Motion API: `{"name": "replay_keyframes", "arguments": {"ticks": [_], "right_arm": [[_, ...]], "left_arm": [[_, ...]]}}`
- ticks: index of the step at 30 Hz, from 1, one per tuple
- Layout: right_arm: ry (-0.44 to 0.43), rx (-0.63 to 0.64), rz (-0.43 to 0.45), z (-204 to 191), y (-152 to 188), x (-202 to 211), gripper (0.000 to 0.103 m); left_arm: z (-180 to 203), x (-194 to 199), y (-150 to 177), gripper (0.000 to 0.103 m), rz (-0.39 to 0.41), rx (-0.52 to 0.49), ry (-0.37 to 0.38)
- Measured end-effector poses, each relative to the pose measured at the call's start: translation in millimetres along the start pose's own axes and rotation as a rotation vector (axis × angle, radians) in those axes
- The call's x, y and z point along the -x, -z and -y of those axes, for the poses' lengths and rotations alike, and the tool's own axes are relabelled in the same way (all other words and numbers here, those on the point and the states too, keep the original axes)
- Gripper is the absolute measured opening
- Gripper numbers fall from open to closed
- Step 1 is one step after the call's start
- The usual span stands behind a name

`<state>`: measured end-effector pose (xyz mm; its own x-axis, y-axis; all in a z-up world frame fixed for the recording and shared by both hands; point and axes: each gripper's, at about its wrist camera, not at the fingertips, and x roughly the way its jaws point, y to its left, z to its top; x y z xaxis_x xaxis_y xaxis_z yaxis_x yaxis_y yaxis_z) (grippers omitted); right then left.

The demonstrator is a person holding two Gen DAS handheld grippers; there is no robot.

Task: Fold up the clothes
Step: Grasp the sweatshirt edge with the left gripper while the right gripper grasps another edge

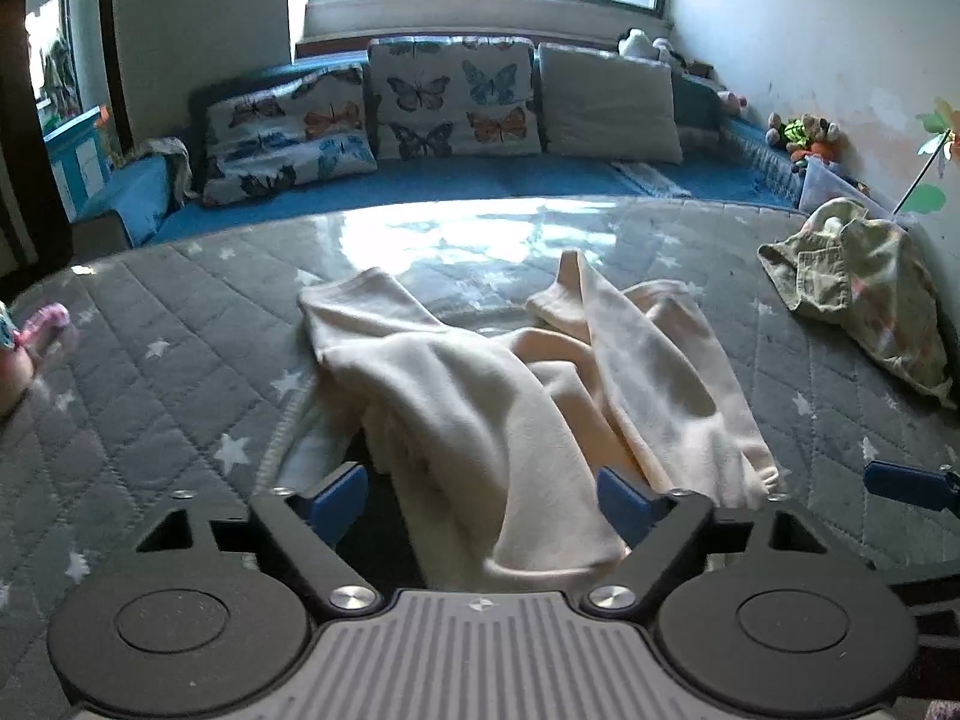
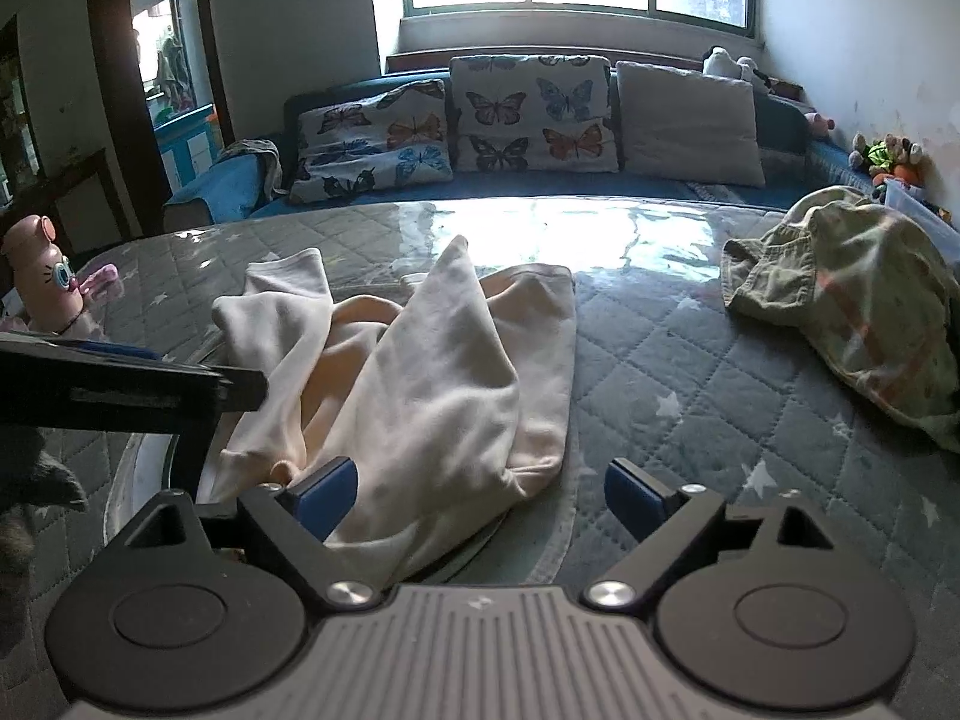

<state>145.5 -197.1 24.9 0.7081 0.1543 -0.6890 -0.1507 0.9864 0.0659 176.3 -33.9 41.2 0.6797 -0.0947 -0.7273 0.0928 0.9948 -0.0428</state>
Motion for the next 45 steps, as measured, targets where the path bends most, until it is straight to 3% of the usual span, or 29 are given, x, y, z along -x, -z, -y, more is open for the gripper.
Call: {"name": "replay_keyframes", "arguments": {"ticks": [3, 4, 5, 8, 14, 20, 21, 23, 26, 28, 31, 34, 35, 45], "right_arm": [[-0.007, -0.007, -0.008, 1.8, -3.2, -5.9, 0.086], [-0.009, -0.008, -0.010, 2.1, -4.4, -7.5, 0.085], [-0.009, -0.010, -0.010, 2.5, -5.7, -8.9, 0.085], [-0.022, -0.019, -0.009, 2.8, -11.6, -12.9, 0.079], [-0.075, -0.001, -0.014, -10.3, -23.0, -28.3, 0.069], [-0.133, 0.011, -0.059, -24.8, -24.7, -51.1, 0.057], [-0.134, 0.031, -0.066, -28.2, -23.5, -53.5, 0.055], [-0.128, 0.048, -0.073, -29.9, -21.4, -55.2, 0.050], [-0.117, 0.056, -0.082, -28.4, -18.4, -55.6, 0.034], [-0.113, 0.055, -0.081, -24.6, -16.3, -53.1, 0.024], [-0.108, 0.045, -0.075, -18.8, -13.3, -48.2, 0.014], [-0.108, 0.030, -0.066, -12.1, -10.2, -42.3, 0.008], [-0.107, 0.027, -0.063, -9.7, -9.1, -40.3, 0.007], [-0.090, -0.006, 0.007, 13.1, 2.0, 5.5, 0.005]], "left_arm": [[1.1, -9.4, 1.1, 0.047, -0.014, -0.031, 0.029], [0.3, -13.1, 2.2, 0.027, -0.028, -0.036, 0.036], [-1.0, -16.3, 3.5, 0.015, -0.040, -0.039, 0.046], [-12.2, -16.9, 7.9, 0.006, -0.046, -0.006, 0.073], [-37.0, -4.9, 9.4, 0.004, -0.025, 0.074, 0.047], [-34.7, 1.0, -0.1, 0.010, -0.019, 0.101, 0.106], [-32.4, 0.2, -2.9, 0.013, -0.016, 0.099, 0.113], [-25.9, -3.0, -8.3, 0.049, -0.008, 0.091, 0.108], [-16.8, -10.0, -14.9, 0.059, -0.012, 0.076, 0.113], [-11.3, -16.4, -17.4, 0.060, -0.019, 0.063, 0.114], [-4.6, -28.9, -17.6, 0.054, -0.044, 0.033, 0.078], [-6.7, -36.0, -12.6, 0.018, -0.071, 0.031, 0.080], [-8.9, -36.3, -10.6, 0.010, -0.075, 0.034, 0.079], [-52.3, 22.0, 11.7, 0.005, 0.001, 0.113, 0.063]]}}
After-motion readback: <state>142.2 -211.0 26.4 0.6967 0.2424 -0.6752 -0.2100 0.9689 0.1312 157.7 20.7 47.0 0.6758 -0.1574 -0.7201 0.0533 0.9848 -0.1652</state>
